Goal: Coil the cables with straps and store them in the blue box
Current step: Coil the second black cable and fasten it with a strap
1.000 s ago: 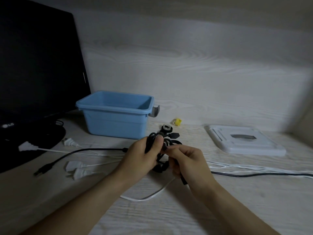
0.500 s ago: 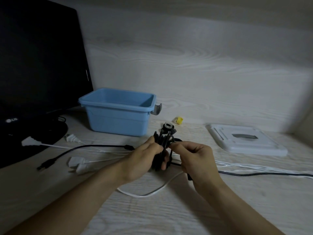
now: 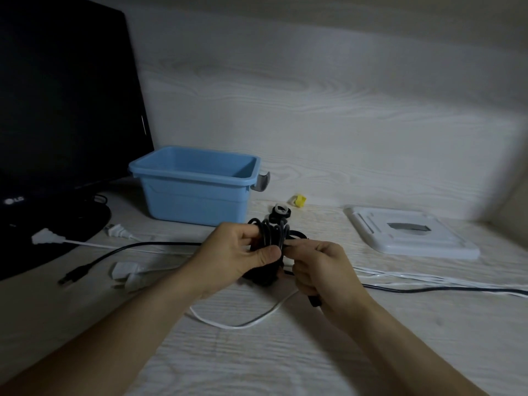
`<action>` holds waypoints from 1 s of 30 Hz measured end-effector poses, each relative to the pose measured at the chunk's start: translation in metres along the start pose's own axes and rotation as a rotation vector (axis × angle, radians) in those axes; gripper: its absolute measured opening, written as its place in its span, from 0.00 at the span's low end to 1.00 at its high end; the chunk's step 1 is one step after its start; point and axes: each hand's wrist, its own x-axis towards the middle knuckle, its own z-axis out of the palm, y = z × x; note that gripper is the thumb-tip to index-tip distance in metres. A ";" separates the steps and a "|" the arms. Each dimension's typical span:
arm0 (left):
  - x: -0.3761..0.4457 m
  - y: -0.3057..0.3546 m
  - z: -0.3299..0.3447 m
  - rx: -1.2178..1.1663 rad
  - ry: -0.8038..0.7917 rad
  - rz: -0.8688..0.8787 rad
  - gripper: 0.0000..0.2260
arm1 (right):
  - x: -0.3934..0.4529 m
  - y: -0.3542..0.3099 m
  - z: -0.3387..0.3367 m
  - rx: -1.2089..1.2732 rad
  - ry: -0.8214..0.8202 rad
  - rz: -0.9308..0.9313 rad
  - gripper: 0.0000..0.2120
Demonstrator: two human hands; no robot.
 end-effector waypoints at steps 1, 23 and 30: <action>0.000 -0.001 0.000 -0.003 0.017 0.000 0.19 | 0.001 0.000 0.000 0.041 -0.023 0.034 0.13; -0.001 0.001 0.008 0.526 0.275 0.277 0.19 | -0.001 0.007 0.003 0.615 -0.402 0.174 0.06; -0.007 0.007 0.012 0.433 0.054 0.184 0.09 | 0.000 0.003 0.004 0.422 -0.220 0.134 0.14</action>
